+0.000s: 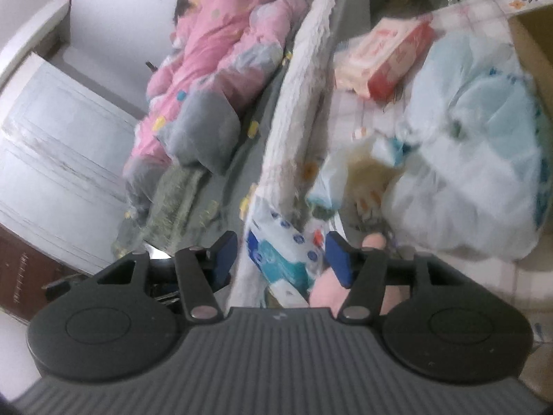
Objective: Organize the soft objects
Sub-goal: 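Move the right tool back to the bed toward the white cotton-pad bag, then close the right gripper on the white cotton-pad bag and lift it, then carry the white cotton-pad bag with the right gripper over the cardboard box, then lower the white cotton-pad bag into the cardboard box and open the right gripper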
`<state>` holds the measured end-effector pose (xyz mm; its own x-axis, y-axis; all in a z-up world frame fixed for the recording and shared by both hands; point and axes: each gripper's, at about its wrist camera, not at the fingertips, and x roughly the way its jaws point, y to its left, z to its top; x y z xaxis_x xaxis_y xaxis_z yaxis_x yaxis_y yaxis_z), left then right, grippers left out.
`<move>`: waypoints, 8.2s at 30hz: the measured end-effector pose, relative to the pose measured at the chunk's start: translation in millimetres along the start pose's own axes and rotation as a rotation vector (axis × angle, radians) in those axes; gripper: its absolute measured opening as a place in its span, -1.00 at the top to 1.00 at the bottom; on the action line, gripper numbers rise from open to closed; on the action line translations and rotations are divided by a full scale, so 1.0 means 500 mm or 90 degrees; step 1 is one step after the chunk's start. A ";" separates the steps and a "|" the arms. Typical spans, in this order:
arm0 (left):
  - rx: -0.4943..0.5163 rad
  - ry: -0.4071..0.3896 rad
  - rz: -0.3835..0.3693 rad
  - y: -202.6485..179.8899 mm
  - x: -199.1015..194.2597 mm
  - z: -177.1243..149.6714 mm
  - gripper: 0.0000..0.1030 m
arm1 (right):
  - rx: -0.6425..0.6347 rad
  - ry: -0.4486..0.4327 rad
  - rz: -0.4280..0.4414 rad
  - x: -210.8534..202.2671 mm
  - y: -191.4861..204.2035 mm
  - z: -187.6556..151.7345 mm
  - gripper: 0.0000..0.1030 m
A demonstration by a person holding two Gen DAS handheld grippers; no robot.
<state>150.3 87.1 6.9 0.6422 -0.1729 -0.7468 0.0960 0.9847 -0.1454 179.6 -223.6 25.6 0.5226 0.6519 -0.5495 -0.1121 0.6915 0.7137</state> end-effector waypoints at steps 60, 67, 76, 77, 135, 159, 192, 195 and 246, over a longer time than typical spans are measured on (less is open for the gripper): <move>0.027 -0.073 -0.081 0.019 0.070 0.021 -0.24 | -0.173 -0.058 -0.115 0.114 0.070 0.044 -0.28; 0.100 -0.106 -0.116 -0.041 0.094 0.047 -0.25 | -0.043 -0.099 -0.113 0.075 -0.010 0.087 -0.18; 0.339 -0.129 -0.121 -0.198 0.146 0.052 -0.86 | 0.035 -0.088 -0.100 0.112 -0.052 0.096 -0.11; 0.367 -0.128 -0.115 -0.220 0.157 0.053 -0.86 | 0.040 -0.090 -0.099 0.110 -0.053 0.095 -0.11; 0.329 -0.139 -0.136 -0.180 -0.011 -0.130 0.67 | 0.126 -0.084 -0.003 0.019 -0.119 -0.113 0.46; 0.213 -0.051 -0.246 -0.105 -0.018 -0.073 0.20 | 0.042 -0.029 -0.070 0.074 -0.115 -0.108 0.16; 0.246 0.022 -0.178 -0.187 0.041 -0.067 0.24 | 0.024 -0.058 -0.020 0.030 -0.081 -0.119 0.66; 0.267 -0.003 -0.167 -0.203 0.010 -0.063 0.25 | 0.015 -0.063 -0.001 0.007 -0.066 -0.111 0.66; 0.378 0.245 -0.303 -0.977 0.449 0.090 0.30 | -0.041 0.010 -0.377 -0.353 -0.605 0.321 0.53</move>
<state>281.5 -431.6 -60.5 0.1395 -0.4604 -0.8767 0.7418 0.6351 -0.2155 256.9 -597.9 -23.3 0.4988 0.1538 -0.8530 0.1429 0.9561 0.2560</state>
